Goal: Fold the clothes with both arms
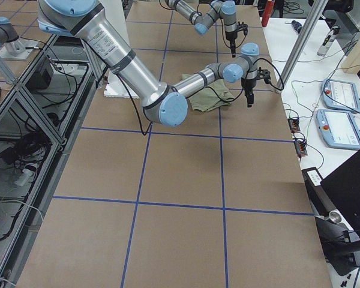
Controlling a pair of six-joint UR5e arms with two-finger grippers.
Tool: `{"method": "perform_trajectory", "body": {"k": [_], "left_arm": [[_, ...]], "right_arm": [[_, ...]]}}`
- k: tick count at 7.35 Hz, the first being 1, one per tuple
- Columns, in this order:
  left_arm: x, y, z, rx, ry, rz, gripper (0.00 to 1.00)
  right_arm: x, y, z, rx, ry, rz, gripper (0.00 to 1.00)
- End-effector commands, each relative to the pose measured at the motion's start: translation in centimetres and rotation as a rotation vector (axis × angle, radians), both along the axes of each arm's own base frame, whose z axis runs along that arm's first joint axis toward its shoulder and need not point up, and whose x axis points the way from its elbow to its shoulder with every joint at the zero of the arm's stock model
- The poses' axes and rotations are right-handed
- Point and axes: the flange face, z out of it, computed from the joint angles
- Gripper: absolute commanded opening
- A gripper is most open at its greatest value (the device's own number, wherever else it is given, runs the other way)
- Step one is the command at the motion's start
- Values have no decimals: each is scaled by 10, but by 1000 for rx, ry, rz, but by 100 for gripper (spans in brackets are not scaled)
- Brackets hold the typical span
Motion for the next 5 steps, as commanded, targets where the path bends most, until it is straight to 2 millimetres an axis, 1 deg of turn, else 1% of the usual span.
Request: {"method": "perform_trajectory", "body": {"k": [1, 2, 3, 4, 5], "left_arm": [[-117, 22, 44, 132, -28, 113, 100], [-171, 27, 53, 185, -107, 164, 100], [-225, 31, 66, 218, -188, 221, 100], [-285, 33, 92, 246, -225, 276, 100], [-345, 41, 136, 268, -267, 318, 100]], "right_arm": [[107, -9, 52, 18, 32, -103, 100], [170, -4, 78, 26, 44, -159, 100], [229, 7, 102, 55, 69, -204, 100], [280, 27, 142, 66, 93, -243, 100], [319, 64, 200, 62, 63, -290, 100]]}}
